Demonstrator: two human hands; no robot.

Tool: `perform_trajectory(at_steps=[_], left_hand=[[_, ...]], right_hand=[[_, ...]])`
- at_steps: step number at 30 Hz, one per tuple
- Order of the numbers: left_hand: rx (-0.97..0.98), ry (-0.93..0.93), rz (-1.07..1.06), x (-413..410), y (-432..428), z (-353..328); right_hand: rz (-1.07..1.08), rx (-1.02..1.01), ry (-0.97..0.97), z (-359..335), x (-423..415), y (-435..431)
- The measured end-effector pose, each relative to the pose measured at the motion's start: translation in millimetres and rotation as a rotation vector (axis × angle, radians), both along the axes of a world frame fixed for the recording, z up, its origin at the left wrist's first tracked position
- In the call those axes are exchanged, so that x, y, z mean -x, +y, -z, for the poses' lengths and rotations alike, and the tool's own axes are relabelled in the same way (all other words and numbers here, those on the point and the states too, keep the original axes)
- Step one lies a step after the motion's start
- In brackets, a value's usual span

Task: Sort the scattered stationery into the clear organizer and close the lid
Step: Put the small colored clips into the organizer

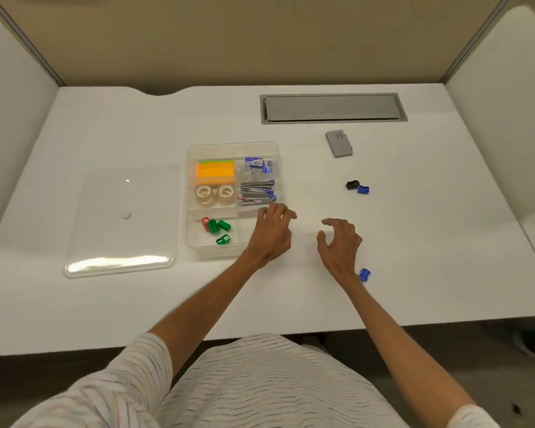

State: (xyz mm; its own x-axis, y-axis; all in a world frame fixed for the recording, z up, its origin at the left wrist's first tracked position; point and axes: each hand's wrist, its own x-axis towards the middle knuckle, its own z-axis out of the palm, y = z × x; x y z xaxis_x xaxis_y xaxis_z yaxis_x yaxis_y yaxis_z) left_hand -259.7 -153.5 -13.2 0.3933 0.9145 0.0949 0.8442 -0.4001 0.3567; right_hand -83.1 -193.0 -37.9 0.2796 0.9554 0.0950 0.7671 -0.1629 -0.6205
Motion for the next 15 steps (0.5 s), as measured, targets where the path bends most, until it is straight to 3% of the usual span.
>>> perform_trajectory(at_steps=[9,15], left_hand=[[-0.033,-0.001,0.242,-53.0,-3.4,1.5],[0.105,-0.012,0.277,-77.8,-3.7,6.3]], right_hand=[[0.176,0.058,0.034,11.6,-65.8,-44.5],[0.058,0.162,0.075,17.2,-92.6,-69.2]])
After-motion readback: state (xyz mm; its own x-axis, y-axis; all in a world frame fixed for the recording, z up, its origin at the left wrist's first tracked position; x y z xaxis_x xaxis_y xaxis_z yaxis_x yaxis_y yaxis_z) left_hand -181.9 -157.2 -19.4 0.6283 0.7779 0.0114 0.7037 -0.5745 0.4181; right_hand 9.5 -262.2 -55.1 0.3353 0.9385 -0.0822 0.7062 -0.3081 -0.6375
